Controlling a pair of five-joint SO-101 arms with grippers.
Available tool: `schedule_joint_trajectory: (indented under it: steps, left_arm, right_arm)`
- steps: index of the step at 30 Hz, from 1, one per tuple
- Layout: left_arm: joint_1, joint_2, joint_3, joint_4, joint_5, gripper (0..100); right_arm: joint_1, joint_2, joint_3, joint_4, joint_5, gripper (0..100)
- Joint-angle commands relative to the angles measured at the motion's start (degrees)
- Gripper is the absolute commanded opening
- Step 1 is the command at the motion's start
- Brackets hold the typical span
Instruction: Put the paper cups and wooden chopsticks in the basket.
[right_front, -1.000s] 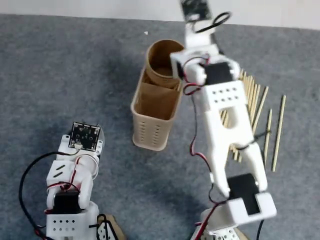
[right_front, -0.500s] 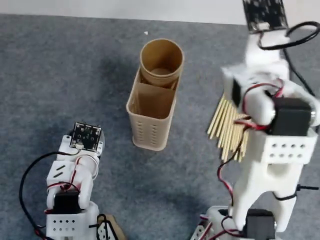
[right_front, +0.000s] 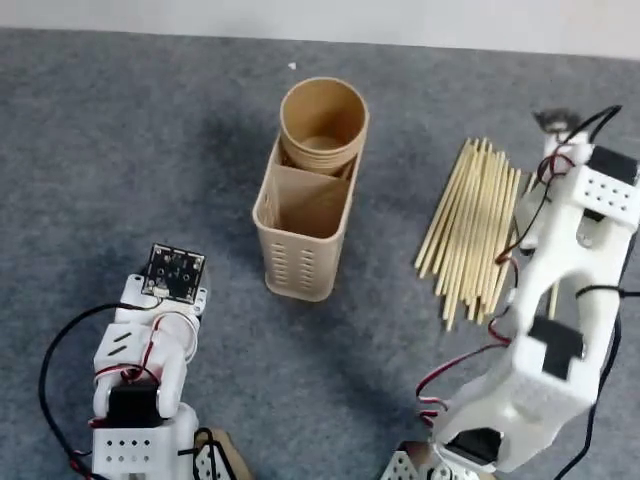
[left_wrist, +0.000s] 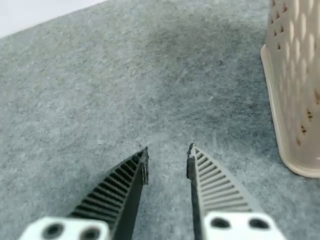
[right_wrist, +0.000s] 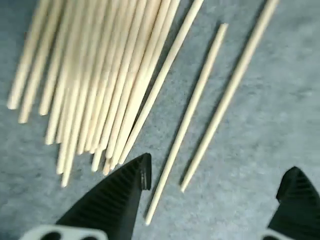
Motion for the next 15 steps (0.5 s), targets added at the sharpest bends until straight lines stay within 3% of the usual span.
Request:
schedule_joint_trajectory:
  steps: [1, 15]
  left_arm:
    - [1.1, -0.3, -0.5, 0.1, -0.4, 16]
    - [1.1, -0.4, 1.1, -1.4, -0.6, 16]
  right_arm:
    - [1.0, 3.8, -0.5, -2.5, 1.1, 38.6]
    - [5.1, 20.5, -0.2, -7.8, 1.1, 36.7]
